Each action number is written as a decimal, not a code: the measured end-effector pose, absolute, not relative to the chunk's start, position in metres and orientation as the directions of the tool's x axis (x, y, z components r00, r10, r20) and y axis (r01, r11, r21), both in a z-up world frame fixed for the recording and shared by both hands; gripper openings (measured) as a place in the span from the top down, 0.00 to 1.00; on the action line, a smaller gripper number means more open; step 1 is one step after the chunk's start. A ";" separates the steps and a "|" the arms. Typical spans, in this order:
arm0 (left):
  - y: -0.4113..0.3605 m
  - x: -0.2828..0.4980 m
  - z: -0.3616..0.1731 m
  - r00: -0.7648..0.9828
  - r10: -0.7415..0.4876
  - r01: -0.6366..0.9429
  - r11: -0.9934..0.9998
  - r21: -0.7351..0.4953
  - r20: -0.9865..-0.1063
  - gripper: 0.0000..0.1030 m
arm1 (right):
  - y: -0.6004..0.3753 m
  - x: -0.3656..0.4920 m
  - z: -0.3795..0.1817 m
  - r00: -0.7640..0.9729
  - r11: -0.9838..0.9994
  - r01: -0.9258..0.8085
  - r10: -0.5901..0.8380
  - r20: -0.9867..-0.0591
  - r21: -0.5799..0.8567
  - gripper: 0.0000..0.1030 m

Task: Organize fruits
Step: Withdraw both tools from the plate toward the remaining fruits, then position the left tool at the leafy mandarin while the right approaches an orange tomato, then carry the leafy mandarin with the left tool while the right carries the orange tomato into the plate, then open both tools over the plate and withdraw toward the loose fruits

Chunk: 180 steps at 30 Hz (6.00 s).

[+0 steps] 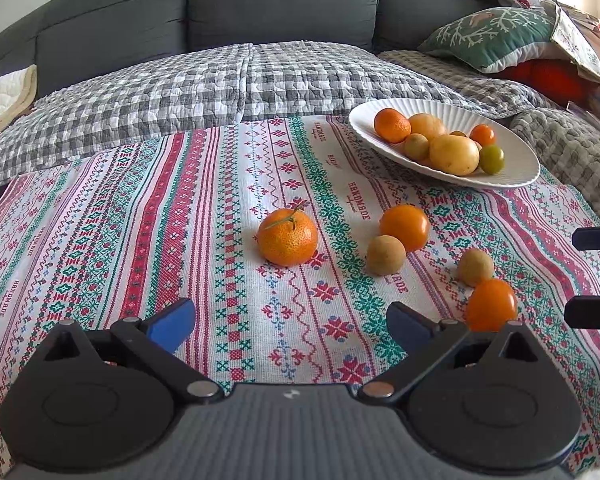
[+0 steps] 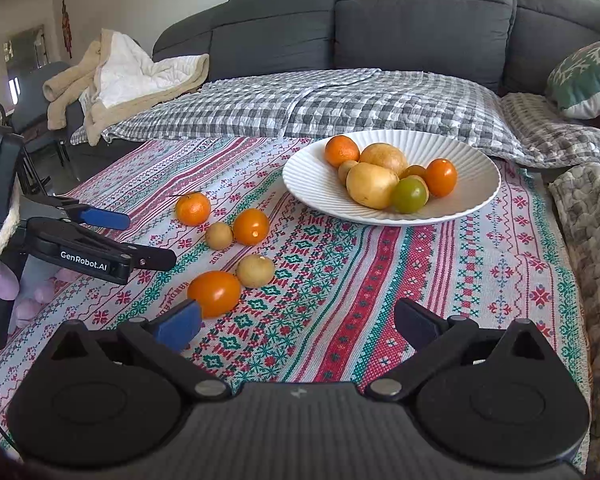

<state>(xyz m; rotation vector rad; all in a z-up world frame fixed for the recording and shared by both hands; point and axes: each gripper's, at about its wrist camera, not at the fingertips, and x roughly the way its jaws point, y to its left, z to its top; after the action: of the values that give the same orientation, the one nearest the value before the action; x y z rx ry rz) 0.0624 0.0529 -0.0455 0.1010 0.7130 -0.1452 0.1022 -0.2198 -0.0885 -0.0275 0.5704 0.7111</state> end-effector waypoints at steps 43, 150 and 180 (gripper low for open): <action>0.040 0.107 -0.044 0.777 -0.074 0.137 0.989 0.053 -0.625 0.71 | -0.171 0.112 -0.093 0.494 0.701 -0.653 0.681 -0.540 0.286 0.67; -0.077 0.142 -0.018 0.709 -0.367 0.368 0.921 -0.129 -0.602 0.63 | -0.260 0.198 -0.071 0.769 0.861 -0.438 0.508 -0.388 0.259 0.59; -0.054 0.101 0.000 0.725 -0.344 0.376 0.924 -0.076 -0.596 0.09 | -0.268 0.164 -0.045 0.783 0.865 -0.440 0.501 -0.368 0.241 0.00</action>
<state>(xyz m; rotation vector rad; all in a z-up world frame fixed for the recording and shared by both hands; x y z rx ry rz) 0.1014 -0.0537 -0.0003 0.0516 0.6472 -0.3972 0.1638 -0.2677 -0.0454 0.1454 0.4368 0.5096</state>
